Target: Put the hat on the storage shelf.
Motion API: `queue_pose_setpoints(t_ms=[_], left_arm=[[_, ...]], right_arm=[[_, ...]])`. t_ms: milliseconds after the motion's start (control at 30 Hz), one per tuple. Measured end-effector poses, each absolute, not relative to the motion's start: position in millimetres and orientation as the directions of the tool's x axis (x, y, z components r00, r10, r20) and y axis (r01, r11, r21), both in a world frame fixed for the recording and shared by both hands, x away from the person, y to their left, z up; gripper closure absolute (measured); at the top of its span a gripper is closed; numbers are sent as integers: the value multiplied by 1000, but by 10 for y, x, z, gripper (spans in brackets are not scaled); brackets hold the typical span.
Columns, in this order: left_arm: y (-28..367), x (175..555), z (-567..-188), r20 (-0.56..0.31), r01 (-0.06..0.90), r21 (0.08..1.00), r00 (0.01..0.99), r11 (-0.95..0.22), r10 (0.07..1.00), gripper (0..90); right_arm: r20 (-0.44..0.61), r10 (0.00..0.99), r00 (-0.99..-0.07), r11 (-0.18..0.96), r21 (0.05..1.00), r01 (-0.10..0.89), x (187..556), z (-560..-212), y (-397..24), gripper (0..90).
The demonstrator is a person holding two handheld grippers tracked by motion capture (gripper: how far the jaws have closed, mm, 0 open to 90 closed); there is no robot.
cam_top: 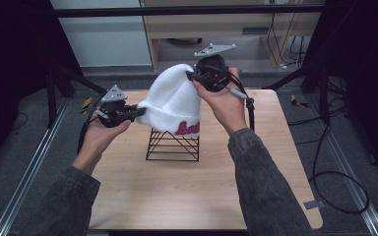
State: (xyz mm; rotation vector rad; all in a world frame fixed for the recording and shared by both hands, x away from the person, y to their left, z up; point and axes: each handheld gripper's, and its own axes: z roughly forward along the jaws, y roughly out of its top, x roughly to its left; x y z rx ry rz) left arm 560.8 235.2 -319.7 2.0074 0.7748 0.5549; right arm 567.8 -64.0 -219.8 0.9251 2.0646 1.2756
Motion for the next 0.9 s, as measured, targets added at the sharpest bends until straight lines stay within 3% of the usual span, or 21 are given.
queue_pose_setpoints(t_ms=[900], left_arm=[[2490,5546,-3344,102,305,855,693,-419,714,783]], right_arm=[[-101,750,-653,347,901,259,5616,-2329,-536,817]])
